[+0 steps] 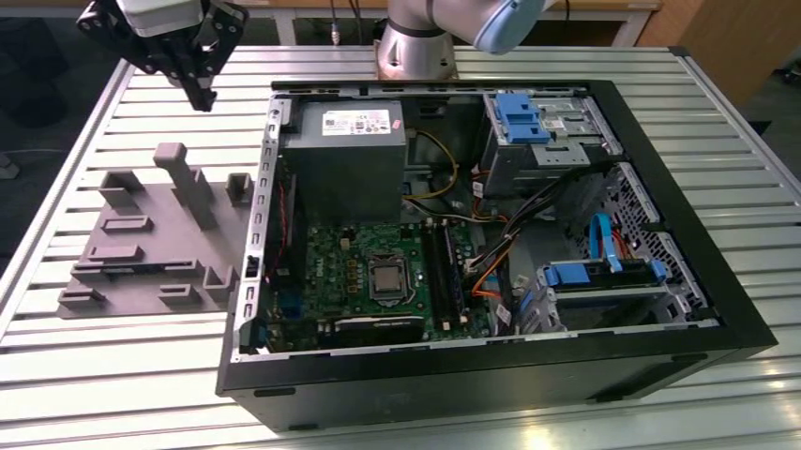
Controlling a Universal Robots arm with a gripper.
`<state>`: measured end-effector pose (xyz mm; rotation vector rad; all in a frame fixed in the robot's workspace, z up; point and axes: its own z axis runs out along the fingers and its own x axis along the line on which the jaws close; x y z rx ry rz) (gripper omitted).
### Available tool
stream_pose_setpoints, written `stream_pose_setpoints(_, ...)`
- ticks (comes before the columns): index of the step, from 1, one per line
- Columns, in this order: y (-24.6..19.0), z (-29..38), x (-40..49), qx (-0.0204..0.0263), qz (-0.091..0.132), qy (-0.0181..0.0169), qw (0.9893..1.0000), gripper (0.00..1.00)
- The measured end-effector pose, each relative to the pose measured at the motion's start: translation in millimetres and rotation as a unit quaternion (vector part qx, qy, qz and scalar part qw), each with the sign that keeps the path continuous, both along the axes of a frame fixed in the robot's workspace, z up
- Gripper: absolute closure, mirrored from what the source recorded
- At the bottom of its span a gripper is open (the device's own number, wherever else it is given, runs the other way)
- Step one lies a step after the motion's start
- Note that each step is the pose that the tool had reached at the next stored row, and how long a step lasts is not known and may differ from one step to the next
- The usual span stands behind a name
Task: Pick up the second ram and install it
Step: 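Reach for the second ram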
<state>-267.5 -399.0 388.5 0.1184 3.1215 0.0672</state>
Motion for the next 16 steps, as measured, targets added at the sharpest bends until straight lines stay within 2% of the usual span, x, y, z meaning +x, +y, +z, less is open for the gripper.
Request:
stream_pose_setpoints(8,0.0,0.0,-1.6,0.0,0.0,0.0004,1.0,0.89)
stream_pose_setpoints(16,0.0,-0.1,-10.2,0.0,0.0,0.0006,1.0,0.89)
